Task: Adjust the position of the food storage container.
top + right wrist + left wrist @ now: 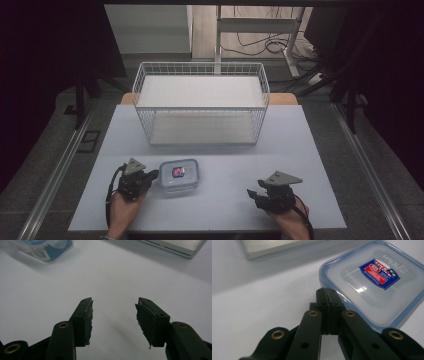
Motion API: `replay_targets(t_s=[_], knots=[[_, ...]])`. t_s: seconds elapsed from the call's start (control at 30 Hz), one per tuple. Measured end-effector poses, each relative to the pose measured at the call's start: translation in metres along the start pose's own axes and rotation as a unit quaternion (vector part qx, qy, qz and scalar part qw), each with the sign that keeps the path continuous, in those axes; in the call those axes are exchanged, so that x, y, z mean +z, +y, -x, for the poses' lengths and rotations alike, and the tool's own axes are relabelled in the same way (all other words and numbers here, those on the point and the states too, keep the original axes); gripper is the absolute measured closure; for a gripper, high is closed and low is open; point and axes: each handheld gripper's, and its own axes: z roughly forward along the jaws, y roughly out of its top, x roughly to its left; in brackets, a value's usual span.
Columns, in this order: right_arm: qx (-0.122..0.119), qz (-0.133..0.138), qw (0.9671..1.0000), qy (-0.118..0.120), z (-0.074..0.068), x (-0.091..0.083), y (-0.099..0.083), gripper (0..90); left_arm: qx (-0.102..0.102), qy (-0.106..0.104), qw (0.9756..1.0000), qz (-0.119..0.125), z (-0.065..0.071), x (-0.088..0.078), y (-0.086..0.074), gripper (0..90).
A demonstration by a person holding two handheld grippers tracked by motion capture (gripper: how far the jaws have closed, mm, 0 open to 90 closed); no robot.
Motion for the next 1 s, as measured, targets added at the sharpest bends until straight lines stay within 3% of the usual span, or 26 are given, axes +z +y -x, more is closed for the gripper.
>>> replay_targets(t_s=[0.37,0.63,0.73,0.77,0.83,0.87,0.9,0.93,1.0], knots=[[0.002,-0.004,1.0,-0.001,0.001,0.001,-0.001,46.1,0.027,-0.044,0.9986,0.003,0.033,0.031,0.021,90.0],[0.001,-0.008,1.0,0.004,0.0,0.001,-0.002,46.0,0.036,-0.062,0.9974,0.005,0.04,0.042,0.027,89.0],[-0.001,-0.01,0.9999,0.006,0.0,0.001,-0.002,44.4,0.035,-0.051,0.9981,-0.002,0.036,0.036,0.026,72.1],[-0.002,-0.01,0.9999,0.007,0.0,0.0,-0.003,40.6,0.041,-0.035,0.9986,0.001,0.032,0.028,0.025,63.7],[0.0,-0.01,0.9999,0.012,0.001,0.002,-0.004,35.5,0.038,-0.032,0.9987,0.003,0.027,0.02,0.024,48.4],[0.0,-0.01,0.9999,0.012,0.001,0.002,-0.004,35.5,0.038,-0.032,0.9987,0.003,0.027,0.02,0.024,41.8],[0.0,-0.007,0.9999,0.015,0.002,0.004,-0.006,29.4,0.034,-0.037,0.9987,0.009,0.025,0.017,0.023,34.3],[0.001,-0.006,0.9998,0.018,0.002,0.005,-0.006,27.3,0.025,-0.052,0.9982,0.019,0.02,0.012,0.021,27.9],[0.001,-0.006,0.9998,0.02,0.002,0.006,-0.006,25.7,0.023,-0.054,0.9979,0.026,0.019,0.009,0.019,22.9]])
